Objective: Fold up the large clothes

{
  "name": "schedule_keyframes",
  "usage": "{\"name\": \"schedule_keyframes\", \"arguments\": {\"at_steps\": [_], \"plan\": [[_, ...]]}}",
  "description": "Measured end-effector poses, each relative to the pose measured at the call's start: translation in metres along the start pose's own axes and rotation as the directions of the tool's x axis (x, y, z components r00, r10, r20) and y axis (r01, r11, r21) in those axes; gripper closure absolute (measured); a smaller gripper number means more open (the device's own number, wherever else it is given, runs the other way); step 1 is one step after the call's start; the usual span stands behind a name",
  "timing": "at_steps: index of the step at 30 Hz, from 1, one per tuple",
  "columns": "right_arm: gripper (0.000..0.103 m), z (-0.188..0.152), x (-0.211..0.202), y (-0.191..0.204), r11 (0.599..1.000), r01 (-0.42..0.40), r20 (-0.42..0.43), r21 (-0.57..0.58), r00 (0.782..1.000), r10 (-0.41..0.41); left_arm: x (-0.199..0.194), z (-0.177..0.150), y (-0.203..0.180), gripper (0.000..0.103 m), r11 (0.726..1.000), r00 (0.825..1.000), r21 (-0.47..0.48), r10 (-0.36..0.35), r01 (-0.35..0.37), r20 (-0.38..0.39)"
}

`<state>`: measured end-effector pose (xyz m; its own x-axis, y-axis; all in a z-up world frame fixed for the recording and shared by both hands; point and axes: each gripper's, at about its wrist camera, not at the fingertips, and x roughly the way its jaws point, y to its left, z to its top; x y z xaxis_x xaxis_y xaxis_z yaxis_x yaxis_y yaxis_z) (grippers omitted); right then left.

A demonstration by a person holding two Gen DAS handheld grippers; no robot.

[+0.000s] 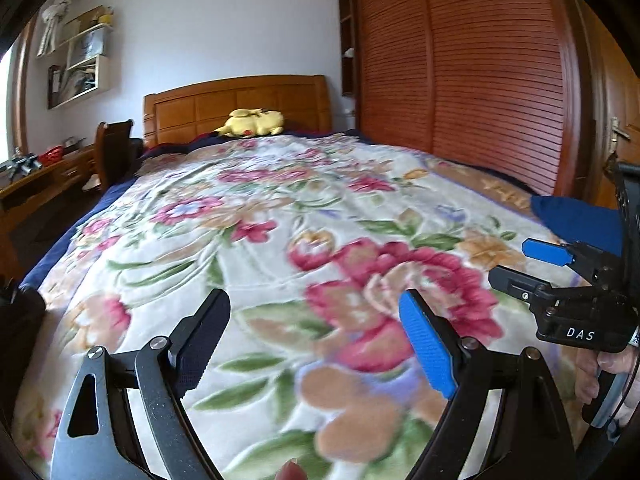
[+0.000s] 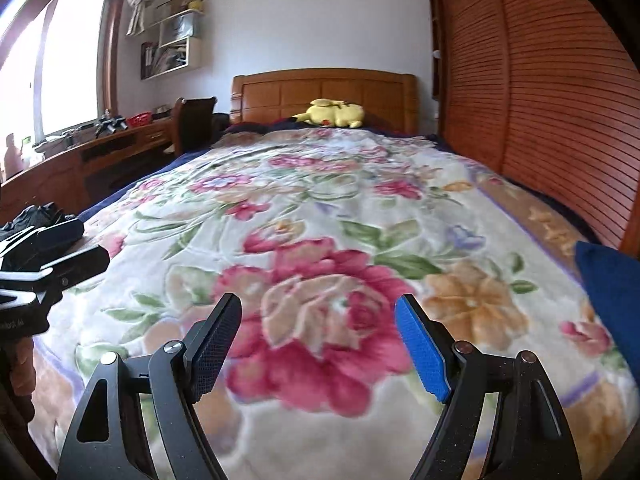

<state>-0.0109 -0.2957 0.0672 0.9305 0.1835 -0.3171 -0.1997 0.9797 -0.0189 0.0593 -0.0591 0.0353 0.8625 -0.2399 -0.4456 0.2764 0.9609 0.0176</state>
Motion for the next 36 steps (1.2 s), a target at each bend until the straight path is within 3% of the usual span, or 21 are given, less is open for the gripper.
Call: {"name": "schedule_keyframes", "arguments": {"at_steps": [8, 15, 23, 36], "plan": [[0.022, 0.006, 0.041, 0.015, 0.999, -0.045, 0.003, -0.02, 0.999, 0.045, 0.007, -0.007, 0.035, 0.016, 0.998, 0.999, -0.048, 0.045, -0.045, 0.004], [0.022, -0.008, 0.07, 0.016, 0.999, -0.043, 0.079, -0.031, 0.996, 0.045, -0.001, -0.008, 0.059, 0.016, 0.993, 0.993, -0.064, 0.102, -0.099, 0.05], [0.022, -0.017, 0.083, 0.018, 0.998, -0.062, 0.145, -0.025, 0.987, 0.065, -0.003, -0.017, 0.079, 0.016, 0.986, 0.988, -0.093, 0.143, -0.138, 0.06], [0.022, -0.02, 0.092, 0.012, 0.998, -0.067, 0.157, -0.021, 0.985, 0.069, -0.005, -0.024, 0.089, 0.016, 0.979, 0.983, -0.117, 0.176, -0.168, 0.055]]}}
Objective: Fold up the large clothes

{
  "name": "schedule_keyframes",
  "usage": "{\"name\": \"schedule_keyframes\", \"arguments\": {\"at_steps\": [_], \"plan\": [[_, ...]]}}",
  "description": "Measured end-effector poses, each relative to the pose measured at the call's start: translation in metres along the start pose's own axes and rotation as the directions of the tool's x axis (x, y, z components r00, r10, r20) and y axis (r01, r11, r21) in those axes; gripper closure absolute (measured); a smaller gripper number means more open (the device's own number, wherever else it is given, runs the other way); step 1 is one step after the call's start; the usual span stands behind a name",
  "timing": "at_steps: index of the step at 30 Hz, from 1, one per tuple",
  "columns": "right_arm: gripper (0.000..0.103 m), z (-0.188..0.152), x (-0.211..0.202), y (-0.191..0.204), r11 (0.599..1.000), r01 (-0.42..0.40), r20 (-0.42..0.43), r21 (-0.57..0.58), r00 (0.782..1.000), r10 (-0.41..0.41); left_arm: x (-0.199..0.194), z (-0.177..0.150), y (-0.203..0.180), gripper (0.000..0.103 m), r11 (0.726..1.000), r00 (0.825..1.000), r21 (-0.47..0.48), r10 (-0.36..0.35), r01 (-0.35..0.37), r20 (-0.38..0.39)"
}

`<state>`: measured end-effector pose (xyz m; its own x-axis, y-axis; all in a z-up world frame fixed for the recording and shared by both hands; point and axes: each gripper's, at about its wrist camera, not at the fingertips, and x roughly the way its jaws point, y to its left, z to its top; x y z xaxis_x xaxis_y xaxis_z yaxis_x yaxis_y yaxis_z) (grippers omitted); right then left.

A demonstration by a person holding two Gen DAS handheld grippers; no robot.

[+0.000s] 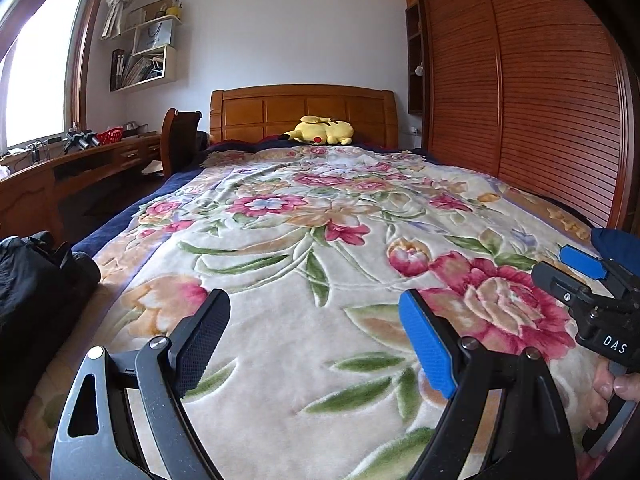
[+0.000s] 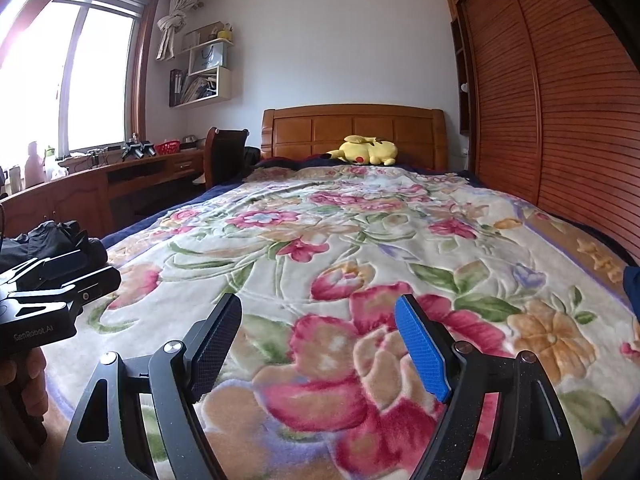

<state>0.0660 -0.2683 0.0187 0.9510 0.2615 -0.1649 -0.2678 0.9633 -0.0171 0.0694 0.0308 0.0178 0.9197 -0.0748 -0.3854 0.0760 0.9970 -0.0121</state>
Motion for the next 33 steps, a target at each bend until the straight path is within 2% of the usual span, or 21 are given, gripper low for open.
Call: {"name": "schedule_keyframes", "arguments": {"at_steps": [33], "plan": [[0.022, 0.0, 0.009, -0.0031, 1.0, -0.007, 0.018, 0.024, 1.0, 0.007, -0.0075, 0.0012, 0.0029, 0.016, 1.0, 1.0, 0.011, 0.017, -0.017, 0.02]]}}
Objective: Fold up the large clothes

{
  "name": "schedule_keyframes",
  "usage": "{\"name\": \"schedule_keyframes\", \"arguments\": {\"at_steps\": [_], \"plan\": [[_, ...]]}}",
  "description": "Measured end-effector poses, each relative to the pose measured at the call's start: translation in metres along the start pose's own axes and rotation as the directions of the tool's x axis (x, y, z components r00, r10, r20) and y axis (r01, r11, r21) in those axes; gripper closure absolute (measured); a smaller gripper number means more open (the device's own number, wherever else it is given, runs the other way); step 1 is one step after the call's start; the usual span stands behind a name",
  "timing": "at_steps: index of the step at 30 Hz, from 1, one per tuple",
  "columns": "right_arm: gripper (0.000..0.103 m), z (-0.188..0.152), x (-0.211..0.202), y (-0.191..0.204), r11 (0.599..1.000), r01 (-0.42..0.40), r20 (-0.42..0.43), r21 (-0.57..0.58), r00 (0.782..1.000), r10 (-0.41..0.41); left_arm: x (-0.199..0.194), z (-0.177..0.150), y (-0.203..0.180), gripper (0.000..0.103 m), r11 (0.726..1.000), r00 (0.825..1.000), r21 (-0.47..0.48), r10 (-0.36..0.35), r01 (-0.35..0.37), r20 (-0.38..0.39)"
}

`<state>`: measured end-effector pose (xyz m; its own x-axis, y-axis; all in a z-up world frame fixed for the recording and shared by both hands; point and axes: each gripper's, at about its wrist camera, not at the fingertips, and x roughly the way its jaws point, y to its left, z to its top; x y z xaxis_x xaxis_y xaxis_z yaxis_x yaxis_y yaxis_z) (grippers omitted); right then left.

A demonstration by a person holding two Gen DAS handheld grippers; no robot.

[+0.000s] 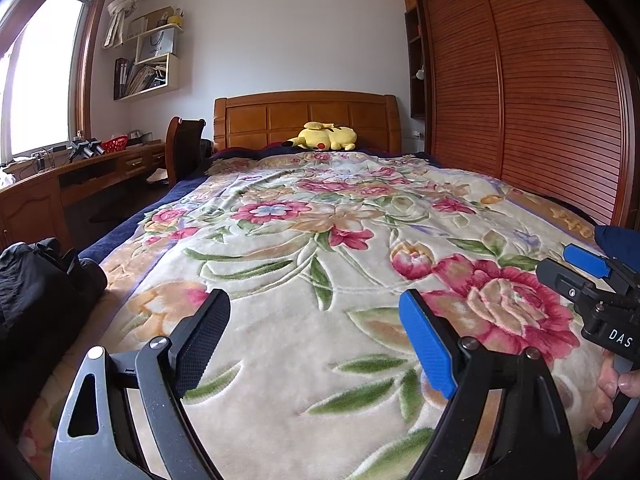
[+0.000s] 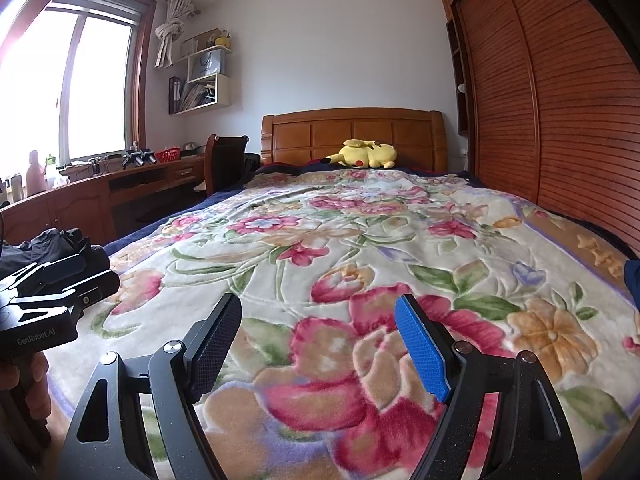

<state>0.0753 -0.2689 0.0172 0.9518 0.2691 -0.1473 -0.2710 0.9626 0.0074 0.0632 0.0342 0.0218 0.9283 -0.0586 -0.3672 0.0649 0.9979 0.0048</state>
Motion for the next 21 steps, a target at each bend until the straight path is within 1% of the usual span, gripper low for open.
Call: {"name": "schedule_keyframes", "arguments": {"at_steps": [21], "plan": [[0.022, 0.0, 0.001, 0.0007, 1.0, 0.003, 0.006, 0.009, 1.0, -0.003, -0.0007, 0.0017, -0.0002, 0.016, 1.0, 1.0, 0.007, 0.004, -0.004, 0.01]]}}
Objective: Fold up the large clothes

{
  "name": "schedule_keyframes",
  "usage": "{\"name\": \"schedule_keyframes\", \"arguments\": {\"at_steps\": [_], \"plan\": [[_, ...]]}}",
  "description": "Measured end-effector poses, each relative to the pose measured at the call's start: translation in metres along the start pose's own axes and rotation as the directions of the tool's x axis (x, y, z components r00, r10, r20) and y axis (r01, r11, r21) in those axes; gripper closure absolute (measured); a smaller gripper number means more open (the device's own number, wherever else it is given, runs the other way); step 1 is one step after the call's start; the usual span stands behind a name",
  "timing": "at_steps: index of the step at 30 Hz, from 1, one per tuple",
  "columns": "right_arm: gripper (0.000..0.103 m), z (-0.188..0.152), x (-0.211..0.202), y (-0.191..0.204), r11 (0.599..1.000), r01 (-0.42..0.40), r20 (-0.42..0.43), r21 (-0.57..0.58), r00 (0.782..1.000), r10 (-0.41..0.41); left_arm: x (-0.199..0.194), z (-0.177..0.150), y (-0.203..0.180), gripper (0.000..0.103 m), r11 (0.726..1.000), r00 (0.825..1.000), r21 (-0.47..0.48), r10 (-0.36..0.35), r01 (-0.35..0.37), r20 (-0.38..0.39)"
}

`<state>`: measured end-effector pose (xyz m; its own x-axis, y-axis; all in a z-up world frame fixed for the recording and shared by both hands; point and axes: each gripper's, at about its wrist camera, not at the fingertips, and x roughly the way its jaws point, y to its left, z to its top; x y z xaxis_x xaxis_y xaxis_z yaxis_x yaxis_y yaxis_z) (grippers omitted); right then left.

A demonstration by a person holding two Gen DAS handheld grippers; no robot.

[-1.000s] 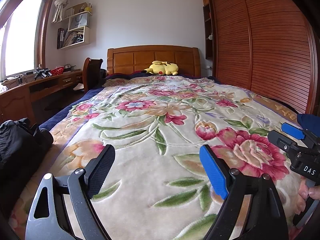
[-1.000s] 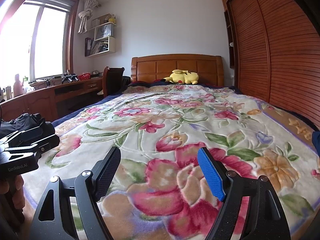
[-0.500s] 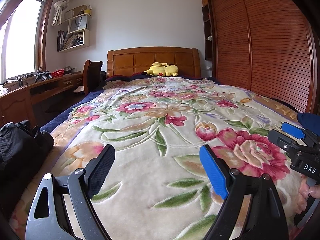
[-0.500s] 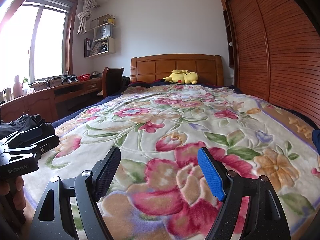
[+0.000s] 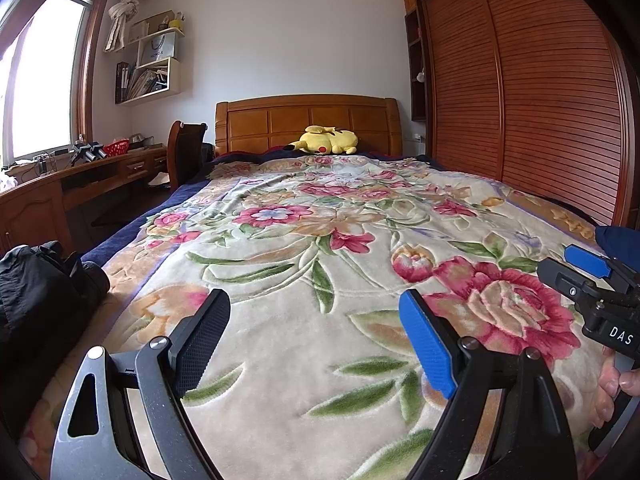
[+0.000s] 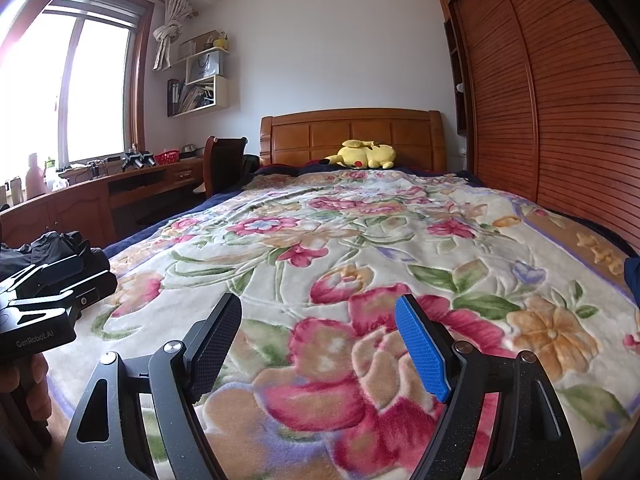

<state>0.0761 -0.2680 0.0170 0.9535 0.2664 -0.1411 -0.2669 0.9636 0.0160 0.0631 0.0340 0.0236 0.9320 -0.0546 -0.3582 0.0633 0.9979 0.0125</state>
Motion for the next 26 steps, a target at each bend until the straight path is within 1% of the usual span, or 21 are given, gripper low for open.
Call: {"name": "schedule_keyframes", "arguments": {"at_steps": [26], "plan": [[0.022, 0.0005, 0.0001, -0.0019, 1.0, 0.0, 0.003, 0.005, 1.0, 0.0, -0.0009, -0.0006, -0.0004, 0.016, 1.0, 1.0, 0.001, 0.0, 0.0, 0.003]]}}
